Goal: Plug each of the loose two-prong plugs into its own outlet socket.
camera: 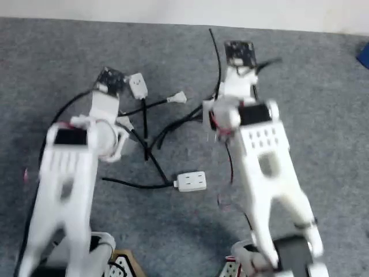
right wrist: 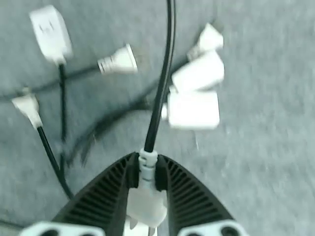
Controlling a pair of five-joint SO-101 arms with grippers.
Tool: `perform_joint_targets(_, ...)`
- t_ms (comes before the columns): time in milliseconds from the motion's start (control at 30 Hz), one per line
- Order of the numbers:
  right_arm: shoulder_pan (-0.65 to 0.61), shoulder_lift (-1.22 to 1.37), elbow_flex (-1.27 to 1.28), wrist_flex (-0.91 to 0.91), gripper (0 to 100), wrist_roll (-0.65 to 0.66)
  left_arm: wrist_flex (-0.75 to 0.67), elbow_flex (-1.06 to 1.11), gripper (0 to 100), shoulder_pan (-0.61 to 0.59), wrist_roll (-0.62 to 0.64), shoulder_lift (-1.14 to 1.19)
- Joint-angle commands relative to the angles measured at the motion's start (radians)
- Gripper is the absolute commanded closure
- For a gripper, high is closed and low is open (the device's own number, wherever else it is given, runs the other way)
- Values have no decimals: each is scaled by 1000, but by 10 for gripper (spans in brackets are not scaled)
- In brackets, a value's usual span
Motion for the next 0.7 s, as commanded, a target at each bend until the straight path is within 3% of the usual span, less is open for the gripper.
perform_joint_targets(0,-51,-214,298,-223,992,-34,-11,162,691,68,0,-381)
perform_joint_targets(167,-205,-311,361,-234,993,-75,-89,418,683,180,12,-630)
perform_joint_targets(333,-398,-312,363,-240,993,-80,-103,545,633,246,9,-733)
perform_joint_targets(667,-447,-312,355,-249,993,-169,-175,588,634,242,14,-745)
